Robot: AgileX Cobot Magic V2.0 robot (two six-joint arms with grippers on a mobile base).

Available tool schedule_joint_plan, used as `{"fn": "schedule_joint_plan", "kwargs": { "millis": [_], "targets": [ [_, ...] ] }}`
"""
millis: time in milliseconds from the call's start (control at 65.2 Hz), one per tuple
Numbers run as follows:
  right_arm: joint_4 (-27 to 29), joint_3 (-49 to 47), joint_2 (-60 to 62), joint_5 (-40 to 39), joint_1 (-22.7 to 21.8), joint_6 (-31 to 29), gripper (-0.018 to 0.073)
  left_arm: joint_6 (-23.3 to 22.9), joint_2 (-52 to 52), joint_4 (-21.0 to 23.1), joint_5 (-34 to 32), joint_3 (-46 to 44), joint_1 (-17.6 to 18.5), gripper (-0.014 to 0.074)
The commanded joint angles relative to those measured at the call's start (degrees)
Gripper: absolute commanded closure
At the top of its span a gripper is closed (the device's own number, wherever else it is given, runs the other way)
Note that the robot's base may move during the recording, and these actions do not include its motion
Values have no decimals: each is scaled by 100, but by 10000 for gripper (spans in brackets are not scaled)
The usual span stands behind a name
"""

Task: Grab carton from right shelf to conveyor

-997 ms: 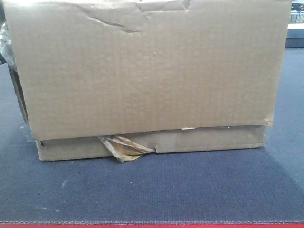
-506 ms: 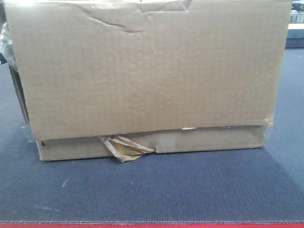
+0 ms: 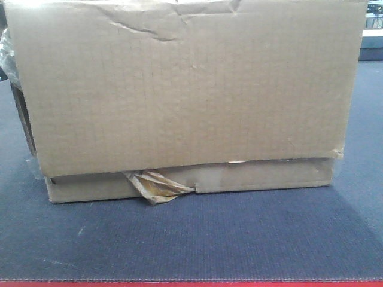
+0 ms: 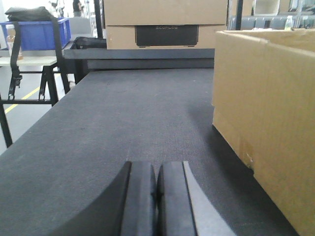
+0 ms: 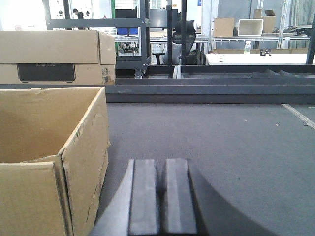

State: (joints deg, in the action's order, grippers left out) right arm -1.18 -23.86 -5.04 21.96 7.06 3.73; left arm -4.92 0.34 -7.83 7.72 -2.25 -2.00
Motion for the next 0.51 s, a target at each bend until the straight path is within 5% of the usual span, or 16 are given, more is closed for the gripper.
{"fn": "schedule_joint_plan", "kwargs": {
  "millis": [0,491],
  "targets": [
    [-61,3,32,-140,-23,-20,626,36,-34,25,-1032,225,-20,594],
    [-61,3,32,-140,-23,-20,626,36,-34,25,-772,225,-20,594]
  ]
}}
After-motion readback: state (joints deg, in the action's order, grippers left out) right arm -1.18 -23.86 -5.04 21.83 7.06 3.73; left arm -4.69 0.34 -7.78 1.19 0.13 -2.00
